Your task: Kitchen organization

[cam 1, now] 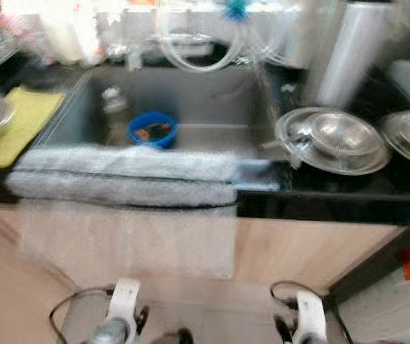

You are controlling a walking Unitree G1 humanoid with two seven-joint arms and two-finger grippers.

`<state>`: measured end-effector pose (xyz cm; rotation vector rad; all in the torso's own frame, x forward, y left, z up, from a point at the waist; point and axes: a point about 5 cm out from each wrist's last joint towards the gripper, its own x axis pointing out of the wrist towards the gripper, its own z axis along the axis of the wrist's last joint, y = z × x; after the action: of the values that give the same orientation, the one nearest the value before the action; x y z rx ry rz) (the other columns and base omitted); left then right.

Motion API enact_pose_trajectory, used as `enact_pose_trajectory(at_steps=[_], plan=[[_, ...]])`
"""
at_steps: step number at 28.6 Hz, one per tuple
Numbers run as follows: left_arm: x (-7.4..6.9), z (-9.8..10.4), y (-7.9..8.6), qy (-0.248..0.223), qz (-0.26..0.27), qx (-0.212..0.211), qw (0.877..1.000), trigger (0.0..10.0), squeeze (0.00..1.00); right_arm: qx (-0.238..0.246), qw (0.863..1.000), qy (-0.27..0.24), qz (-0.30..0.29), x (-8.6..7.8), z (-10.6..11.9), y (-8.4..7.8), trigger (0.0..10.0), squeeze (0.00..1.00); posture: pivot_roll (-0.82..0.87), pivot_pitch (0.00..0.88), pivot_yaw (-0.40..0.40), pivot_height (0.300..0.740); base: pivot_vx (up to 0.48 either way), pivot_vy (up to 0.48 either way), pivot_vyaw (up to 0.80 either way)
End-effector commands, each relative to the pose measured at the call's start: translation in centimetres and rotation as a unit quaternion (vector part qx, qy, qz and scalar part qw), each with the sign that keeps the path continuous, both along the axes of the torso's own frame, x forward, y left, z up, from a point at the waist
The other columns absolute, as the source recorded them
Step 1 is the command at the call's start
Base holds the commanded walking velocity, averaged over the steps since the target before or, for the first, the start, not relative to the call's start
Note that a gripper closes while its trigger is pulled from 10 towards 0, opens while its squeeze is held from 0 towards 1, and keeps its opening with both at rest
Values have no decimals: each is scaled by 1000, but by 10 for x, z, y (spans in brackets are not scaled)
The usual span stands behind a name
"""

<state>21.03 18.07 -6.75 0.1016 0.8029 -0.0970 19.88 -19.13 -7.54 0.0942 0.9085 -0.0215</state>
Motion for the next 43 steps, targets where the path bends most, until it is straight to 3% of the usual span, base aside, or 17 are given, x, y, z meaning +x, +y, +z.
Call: enact_pose_trajectory(at_steps=[1, 35, 43], plan=[[-10, -6, 1, 22, -5, 7, 1000, 10000, 0, 0, 1000, 3, -4, -5, -2, -1, 10000, 0, 22, 123, 29, 740, 0, 0, 0], [-7, -4, 3, 15, -6, 19, 1000, 10000, 0, -2, 1000, 3, -7, -5, -2, 0, 10000, 0, 17, 114, 33, 740, 0, 0, 0], [-5, 2, 16, -33, 18, 23, 999, 10000, 0, -22, 1000, -20, 7, -3, 0, -1, 10000, 0, -10, 98, 40, 740, 0, 0, 0]])
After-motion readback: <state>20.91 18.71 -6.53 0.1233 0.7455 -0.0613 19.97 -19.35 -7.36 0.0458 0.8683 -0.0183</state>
